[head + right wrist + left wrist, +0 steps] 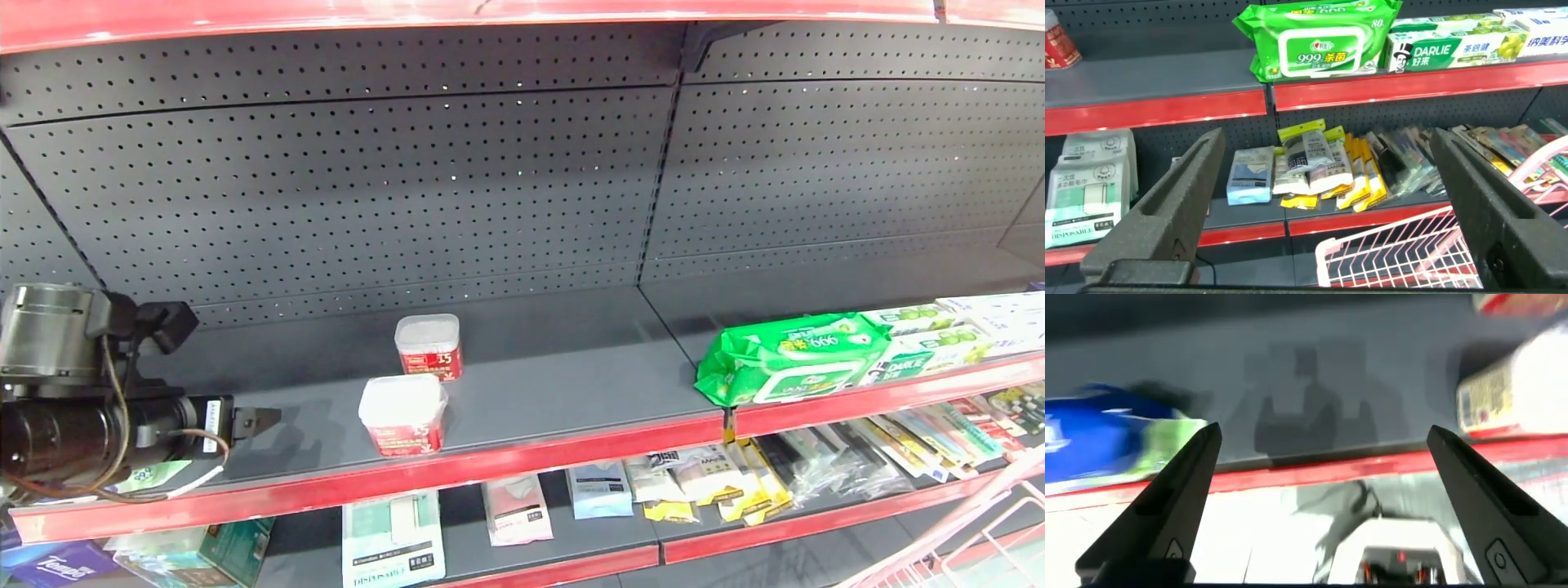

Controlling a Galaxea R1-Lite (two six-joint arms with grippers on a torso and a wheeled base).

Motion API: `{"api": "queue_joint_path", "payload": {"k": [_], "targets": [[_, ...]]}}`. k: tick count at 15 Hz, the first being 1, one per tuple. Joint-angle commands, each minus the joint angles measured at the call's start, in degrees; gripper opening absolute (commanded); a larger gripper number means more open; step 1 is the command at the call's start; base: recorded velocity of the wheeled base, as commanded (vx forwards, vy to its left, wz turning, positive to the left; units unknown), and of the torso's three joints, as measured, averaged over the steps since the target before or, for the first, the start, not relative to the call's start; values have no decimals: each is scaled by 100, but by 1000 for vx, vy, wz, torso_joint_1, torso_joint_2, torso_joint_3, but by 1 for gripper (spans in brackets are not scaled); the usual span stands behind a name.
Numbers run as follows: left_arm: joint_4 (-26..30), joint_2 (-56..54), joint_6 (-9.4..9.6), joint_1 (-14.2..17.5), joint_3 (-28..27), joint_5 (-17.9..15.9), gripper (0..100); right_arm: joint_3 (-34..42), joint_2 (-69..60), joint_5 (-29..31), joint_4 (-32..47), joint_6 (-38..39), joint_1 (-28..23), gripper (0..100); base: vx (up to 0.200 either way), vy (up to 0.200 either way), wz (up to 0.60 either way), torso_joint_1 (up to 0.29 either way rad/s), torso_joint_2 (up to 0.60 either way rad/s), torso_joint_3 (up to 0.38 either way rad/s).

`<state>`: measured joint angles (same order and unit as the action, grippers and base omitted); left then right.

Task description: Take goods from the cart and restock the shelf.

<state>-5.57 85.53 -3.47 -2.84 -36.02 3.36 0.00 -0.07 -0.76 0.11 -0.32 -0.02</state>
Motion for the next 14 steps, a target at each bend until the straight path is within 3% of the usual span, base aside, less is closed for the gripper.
{"api": "queue_joint_path", "payload": {"k": [1, 5, 11, 14], "targets": [[3, 509, -4, -155, -45, 6, 100, 0, 7, -4, -2, -3, -6, 100, 0, 0, 0, 0, 0, 0], [-5, 948, -4, -331, -239, -2, 100, 0, 7, -4, -2, -3, 2, 100, 0, 0, 0, 0, 0, 0], [-14, 1440, -4, -331, -696, 33, 100, 0, 7, -4, -2, -3, 2, 100, 0, 0, 0, 0, 0, 0], [-322, 1748, -13, -331, -775, 33, 100, 0, 7, -4, -2, -3, 2, 100, 0, 0, 0, 0, 0, 0]]}}
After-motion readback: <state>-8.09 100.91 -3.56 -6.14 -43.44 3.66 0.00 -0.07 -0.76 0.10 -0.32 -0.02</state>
